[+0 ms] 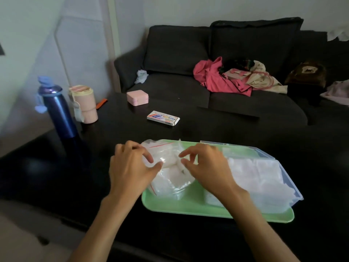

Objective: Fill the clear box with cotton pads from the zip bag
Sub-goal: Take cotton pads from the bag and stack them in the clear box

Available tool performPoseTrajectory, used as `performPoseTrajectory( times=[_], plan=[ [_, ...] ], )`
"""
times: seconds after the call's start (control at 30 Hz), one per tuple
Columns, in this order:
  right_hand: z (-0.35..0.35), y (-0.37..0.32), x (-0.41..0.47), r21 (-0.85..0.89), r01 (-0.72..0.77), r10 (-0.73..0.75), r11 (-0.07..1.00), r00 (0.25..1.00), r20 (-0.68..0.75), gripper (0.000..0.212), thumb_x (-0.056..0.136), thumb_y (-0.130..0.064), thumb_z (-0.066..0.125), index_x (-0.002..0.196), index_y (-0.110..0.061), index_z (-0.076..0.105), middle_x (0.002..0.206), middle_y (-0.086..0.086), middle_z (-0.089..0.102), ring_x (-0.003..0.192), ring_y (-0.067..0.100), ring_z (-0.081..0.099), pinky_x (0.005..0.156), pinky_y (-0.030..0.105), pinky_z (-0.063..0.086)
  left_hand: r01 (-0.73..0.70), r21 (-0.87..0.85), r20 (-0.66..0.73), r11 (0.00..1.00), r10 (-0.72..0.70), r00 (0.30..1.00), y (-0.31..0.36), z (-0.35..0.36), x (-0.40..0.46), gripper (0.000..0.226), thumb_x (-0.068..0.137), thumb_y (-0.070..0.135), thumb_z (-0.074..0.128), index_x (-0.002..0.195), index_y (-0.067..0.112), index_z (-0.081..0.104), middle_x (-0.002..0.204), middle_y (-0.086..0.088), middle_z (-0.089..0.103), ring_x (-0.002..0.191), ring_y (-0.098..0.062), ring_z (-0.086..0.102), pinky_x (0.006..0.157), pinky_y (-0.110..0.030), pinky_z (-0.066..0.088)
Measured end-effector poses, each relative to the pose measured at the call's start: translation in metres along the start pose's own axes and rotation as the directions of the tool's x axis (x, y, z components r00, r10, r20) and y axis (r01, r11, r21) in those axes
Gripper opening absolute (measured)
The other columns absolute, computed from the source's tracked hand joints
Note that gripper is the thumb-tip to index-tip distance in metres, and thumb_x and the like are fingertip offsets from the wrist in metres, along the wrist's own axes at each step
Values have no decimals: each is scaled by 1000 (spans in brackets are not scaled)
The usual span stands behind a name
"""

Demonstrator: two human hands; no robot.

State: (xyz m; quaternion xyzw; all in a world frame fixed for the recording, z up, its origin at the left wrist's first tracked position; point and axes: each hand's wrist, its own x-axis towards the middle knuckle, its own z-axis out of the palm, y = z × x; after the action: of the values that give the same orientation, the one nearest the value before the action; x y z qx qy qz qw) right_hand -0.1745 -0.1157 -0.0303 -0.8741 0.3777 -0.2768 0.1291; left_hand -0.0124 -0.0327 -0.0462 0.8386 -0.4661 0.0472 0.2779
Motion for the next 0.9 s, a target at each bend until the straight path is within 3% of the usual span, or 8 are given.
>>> performPoseTrajectory(
  times=[0.13, 0.3, 0.53, 0.73, 0.83, 0.9],
  plan=[
    [39, -7, 2, -257, 143, -92, 956, 975, 200, 32, 92, -38, 51, 122, -32, 60, 111, -3, 54, 106, 17, 42, 83, 28, 29, 11, 42, 55, 999, -14, 998, -29, 1, -10, 26, 70, 48, 74, 85, 34, 57, 115, 12, 54, 105, -17, 51, 80, -30, 39],
    [59, -11, 7, -337, 202, -109, 920, 955, 275, 46, 86, -58, 49, 125, -34, 57, 111, -1, 46, 106, 19, 37, 88, 33, 27, 50, -68, 135, 996, -41, 990, -53, 5, -14, 40, 74, 56, 69, 106, 36, 59, 105, 14, 67, 92, -14, 66, 65, -26, 42],
    [70, -17, 7, -204, 53, -16, 977, 984, 179, 34, 79, -54, 63, 102, -29, 70, 95, -7, 47, 93, 13, 34, 75, 27, 17, 72, -42, 137, 997, -66, 988, -49, 4, -9, 40, 73, 56, 69, 106, 36, 58, 103, 10, 67, 93, -20, 64, 64, -27, 37],
    [60, -21, 11, -64, 32, -27, 997, 996, 83, 21, 73, -42, 76, 77, -22, 71, 89, -6, 66, 88, 14, 47, 74, 28, 24, 136, 28, 155, 990, -139, 978, -36, 1, -2, 41, 74, 52, 70, 106, 30, 57, 104, 5, 64, 91, -21, 61, 63, -27, 33],
    [50, -17, 12, 11, -25, 23, 1000, 993, 119, 20, 73, -37, 77, 78, -18, 72, 83, -5, 66, 79, 12, 50, 71, 25, 30, 161, 95, 188, 982, -177, 966, -31, -2, 1, 43, 73, 52, 71, 105, 28, 56, 101, 5, 62, 79, -15, 50, 60, -27, 32],
    [41, -15, 13, 87, -63, 46, 994, 983, 179, 16, 74, -33, 77, 74, -19, 67, 79, -4, 65, 74, 9, 52, 66, 22, 33, 159, 124, 208, 979, -183, 961, -28, -2, 4, 43, 72, 50, 73, 105, 27, 57, 105, 4, 60, 83, -14, 49, 61, -27, 33]
  ],
)
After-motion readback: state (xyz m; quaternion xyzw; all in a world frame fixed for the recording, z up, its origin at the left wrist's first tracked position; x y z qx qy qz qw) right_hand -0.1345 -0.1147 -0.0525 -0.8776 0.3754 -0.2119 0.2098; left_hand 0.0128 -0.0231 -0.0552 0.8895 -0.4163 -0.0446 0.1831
